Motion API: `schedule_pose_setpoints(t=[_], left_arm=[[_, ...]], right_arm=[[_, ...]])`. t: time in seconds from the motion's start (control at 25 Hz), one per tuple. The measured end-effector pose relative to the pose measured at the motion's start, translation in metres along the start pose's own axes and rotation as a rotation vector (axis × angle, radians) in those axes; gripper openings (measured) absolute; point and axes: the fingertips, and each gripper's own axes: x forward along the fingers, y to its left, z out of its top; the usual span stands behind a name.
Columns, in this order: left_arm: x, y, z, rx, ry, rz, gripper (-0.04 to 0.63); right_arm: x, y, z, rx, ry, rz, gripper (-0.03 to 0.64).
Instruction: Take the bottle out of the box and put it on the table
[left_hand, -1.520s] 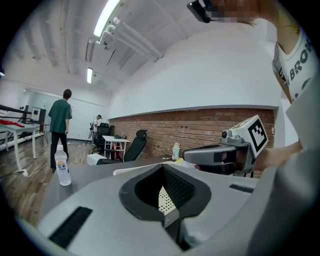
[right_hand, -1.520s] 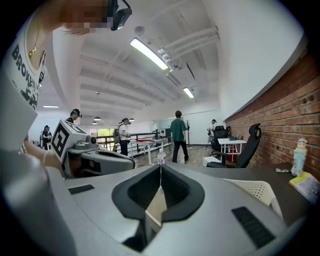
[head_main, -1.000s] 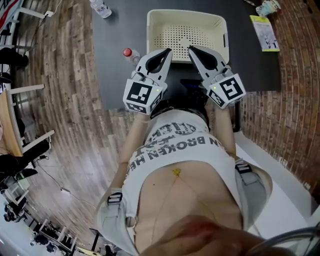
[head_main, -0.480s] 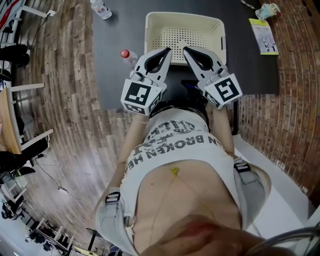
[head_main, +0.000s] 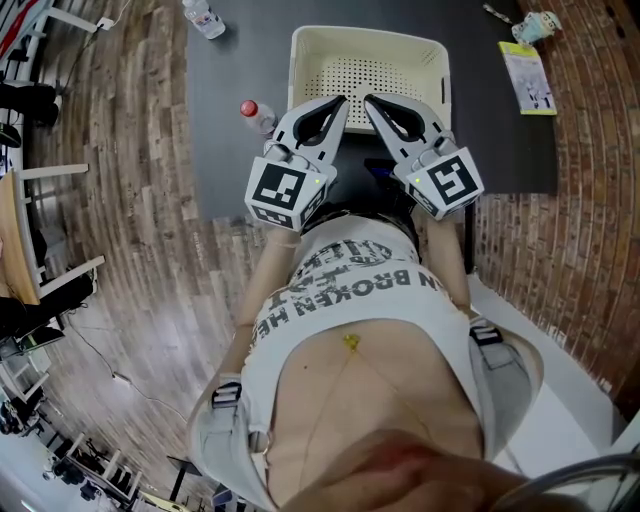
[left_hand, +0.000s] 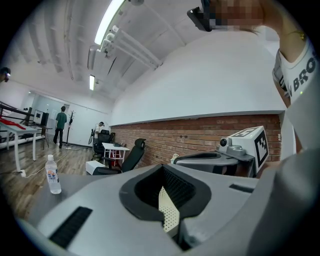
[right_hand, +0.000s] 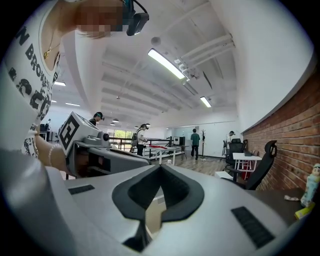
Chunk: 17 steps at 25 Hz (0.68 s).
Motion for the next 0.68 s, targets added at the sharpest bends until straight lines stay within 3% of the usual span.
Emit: schedule_pose_setpoints(t=[0.68], left_arm=[[0.007, -0.004, -0.004, -0.005, 0.011, -0.011, 0.006]], right_arm=[[-0.008, -0.014, 0.003, 0.005, -0.001, -0.015, 0.008]])
